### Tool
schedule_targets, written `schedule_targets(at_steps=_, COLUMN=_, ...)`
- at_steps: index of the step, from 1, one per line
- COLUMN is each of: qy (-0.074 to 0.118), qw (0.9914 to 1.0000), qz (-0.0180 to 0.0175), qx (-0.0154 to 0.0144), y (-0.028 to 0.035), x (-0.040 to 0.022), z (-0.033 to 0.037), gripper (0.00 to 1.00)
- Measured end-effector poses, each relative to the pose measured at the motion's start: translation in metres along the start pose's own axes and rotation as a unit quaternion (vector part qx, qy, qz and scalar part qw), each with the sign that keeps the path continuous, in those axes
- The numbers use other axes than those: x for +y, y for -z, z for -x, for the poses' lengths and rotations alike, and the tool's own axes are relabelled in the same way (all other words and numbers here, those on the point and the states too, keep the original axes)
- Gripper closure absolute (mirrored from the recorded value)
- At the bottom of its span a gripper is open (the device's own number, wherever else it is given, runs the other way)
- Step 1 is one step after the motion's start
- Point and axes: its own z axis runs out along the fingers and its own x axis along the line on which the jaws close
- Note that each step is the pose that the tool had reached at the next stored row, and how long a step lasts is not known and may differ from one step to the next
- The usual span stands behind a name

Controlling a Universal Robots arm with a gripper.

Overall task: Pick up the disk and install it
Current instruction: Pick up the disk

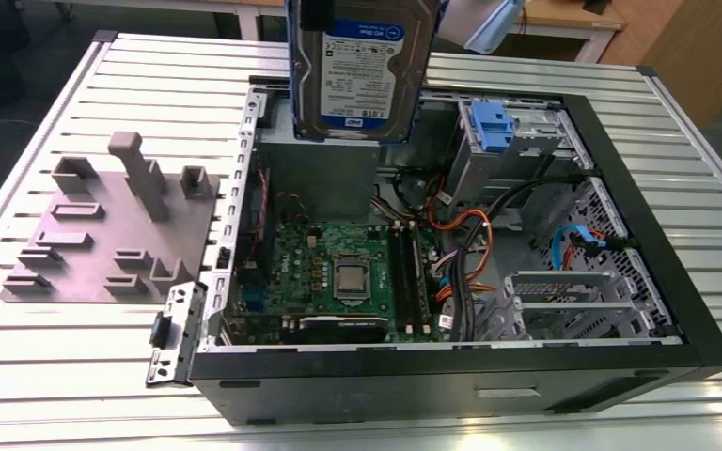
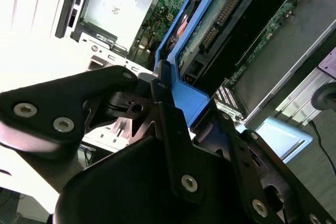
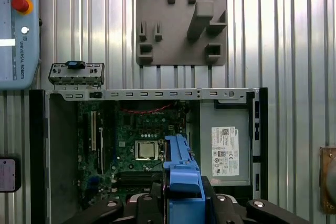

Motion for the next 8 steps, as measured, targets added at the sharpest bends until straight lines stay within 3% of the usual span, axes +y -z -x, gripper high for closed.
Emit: schedule_targets(at_steps=8, qy=0.0, qw=1.0, qz=0.0, qx=0.0, y=0.0, x=-0.0004, z=0.0001, gripper=0.63)
